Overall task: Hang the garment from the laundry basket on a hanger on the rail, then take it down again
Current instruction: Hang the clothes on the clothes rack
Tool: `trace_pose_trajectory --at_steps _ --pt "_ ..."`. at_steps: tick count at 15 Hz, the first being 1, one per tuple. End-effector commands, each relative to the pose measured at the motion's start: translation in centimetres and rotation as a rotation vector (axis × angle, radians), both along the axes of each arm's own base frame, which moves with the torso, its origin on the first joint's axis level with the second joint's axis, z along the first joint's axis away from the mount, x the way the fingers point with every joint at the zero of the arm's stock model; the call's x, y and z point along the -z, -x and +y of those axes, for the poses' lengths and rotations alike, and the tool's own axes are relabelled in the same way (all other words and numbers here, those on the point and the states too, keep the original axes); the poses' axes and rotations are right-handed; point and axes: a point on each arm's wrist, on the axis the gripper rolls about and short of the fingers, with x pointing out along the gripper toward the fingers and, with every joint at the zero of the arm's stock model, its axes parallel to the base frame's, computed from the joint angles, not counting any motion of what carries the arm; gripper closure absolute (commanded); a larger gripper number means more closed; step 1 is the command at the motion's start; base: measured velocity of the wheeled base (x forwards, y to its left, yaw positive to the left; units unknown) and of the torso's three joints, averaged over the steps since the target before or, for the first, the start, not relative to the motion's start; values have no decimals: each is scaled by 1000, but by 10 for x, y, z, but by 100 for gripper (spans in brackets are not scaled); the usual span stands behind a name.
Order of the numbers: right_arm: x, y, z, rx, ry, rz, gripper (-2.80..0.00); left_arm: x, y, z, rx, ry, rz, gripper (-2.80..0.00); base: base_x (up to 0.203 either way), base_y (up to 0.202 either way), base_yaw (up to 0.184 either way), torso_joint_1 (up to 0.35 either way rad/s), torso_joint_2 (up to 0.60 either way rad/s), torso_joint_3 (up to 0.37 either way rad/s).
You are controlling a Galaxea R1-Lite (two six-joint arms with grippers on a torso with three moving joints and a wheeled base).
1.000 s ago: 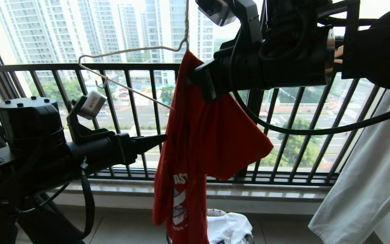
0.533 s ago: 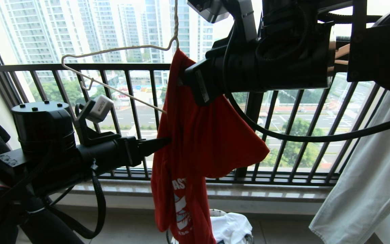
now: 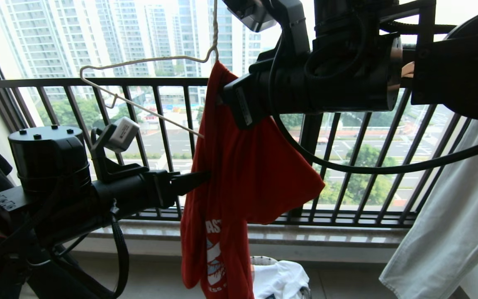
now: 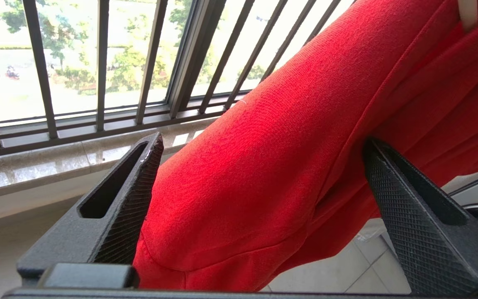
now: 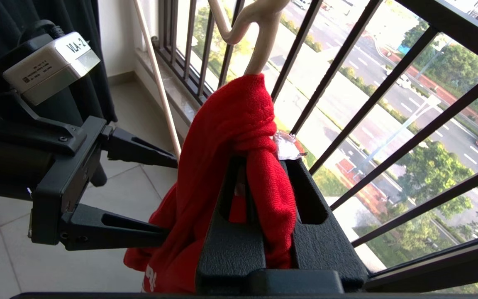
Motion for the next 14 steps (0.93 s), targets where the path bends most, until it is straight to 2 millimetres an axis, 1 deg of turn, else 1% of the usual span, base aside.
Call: trace_pose_trajectory --at_steps 1,3,4,5,7,11,13,14 --pt "1 0 1 -1 4 2 0 0 -2 -2 -5 -5 -6 -280 0 0 0 0 0 0" --pt "0 0 0 -2 4 0 0 9 -11 -4 -71 -58 -7 -280 0 0 0 0 0 0" --pt "1 0 0 0 4 0 0 13 -15 -5 -106 -109 -30 -280 0 0 0 0 0 0" --pt "1 -2 -1 5 6 2 0 13 -17 -5 -131 -124 -78 -280 0 0 0 0 0 0" --pt "2 -8 -6 31 8 2 0 7 -13 -3 -145 -100 -153 -280 0 0 0 0 0 0" --pt "4 -20 -15 74 14 6 0 -8 -1 3 -149 -76 -217 -280 0 0 0 0 0 0" --pt "5 -22 -17 80 14 8 0 -10 0 4 -150 -73 -226 -280 0 0 0 0 0 0" --pt "4 -21 -17 80 13 8 0 -8 -2 3 -154 -78 -218 -280 0 0 0 0 0 0"
